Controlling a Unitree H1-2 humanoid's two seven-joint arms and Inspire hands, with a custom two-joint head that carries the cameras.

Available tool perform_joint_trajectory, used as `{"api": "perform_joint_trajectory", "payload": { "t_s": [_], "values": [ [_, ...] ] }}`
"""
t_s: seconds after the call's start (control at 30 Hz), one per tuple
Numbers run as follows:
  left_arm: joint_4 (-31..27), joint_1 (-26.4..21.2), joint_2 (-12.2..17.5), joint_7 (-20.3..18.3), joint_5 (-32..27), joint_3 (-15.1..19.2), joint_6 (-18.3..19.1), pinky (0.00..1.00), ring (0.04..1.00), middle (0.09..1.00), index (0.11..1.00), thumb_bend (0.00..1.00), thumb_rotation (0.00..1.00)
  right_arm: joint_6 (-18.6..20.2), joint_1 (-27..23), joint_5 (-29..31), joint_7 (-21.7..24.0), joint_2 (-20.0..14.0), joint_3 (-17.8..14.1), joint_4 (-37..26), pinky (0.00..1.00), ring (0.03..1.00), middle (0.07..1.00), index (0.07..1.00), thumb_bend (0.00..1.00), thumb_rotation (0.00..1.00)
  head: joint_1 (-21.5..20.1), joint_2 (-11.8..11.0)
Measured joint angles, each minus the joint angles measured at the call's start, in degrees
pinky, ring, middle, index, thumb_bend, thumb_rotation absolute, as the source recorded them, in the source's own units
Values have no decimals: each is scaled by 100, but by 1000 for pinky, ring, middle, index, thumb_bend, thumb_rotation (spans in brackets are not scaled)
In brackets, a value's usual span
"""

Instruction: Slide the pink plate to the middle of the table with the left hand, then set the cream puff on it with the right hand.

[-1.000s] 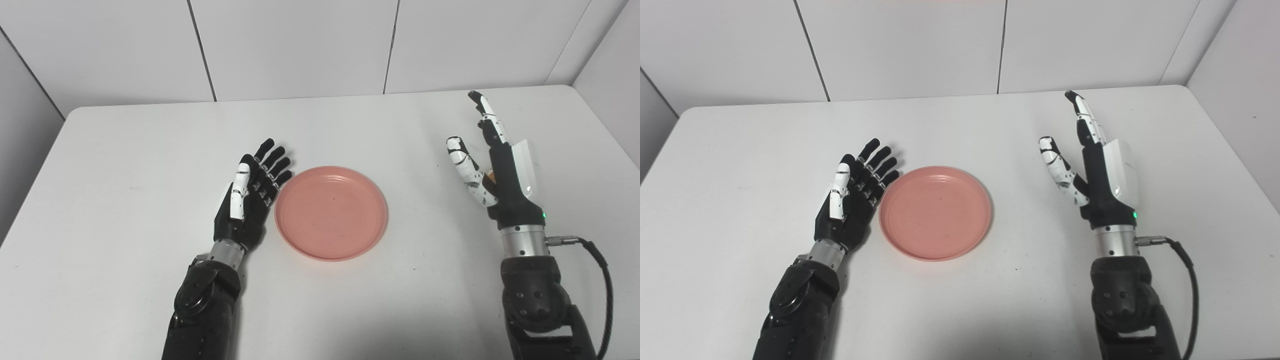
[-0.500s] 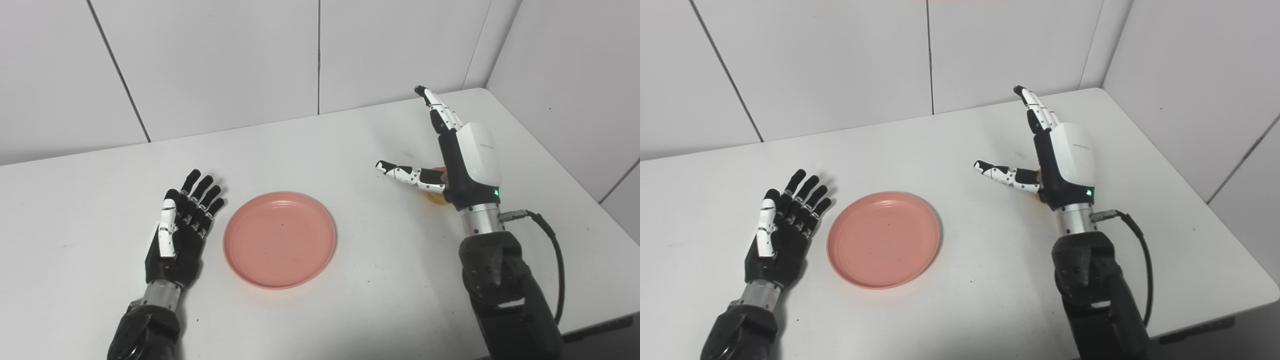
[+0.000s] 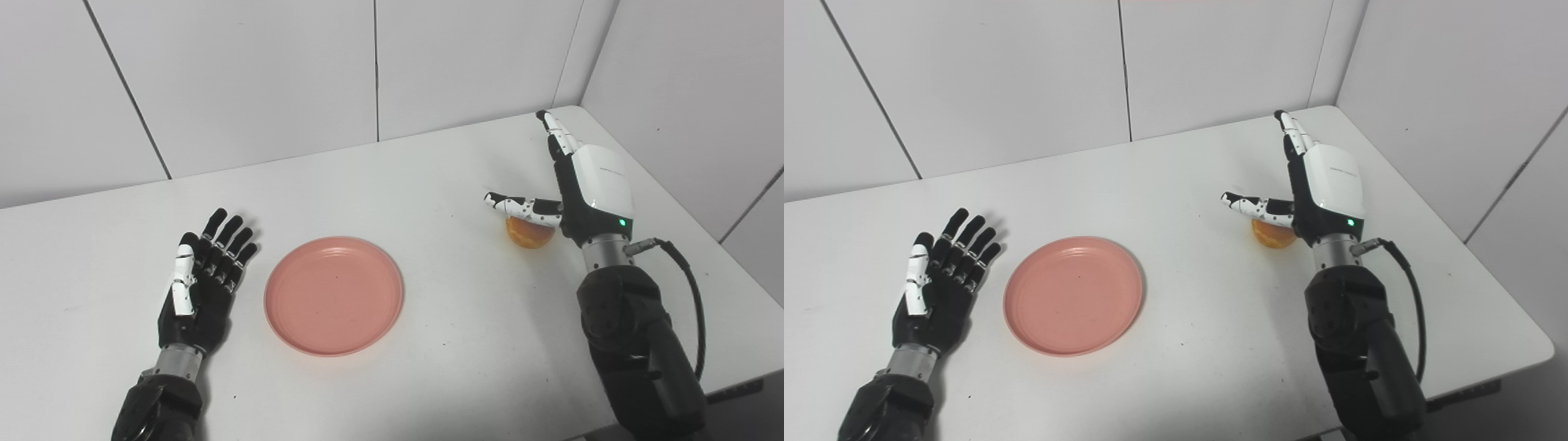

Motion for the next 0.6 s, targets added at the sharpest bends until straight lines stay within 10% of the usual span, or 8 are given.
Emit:
{"api": "perform_joint_trajectory", "payload": {
  "t_s": [0.6],
  "values": [
    [5, -21, 189, -59, -224, 128, 100, 935, 928, 921, 914, 411, 1000, 311, -58, 57, 182, -216, 68, 667, 749, 880, 916, 945, 957, 646, -220, 237]
  ]
}}
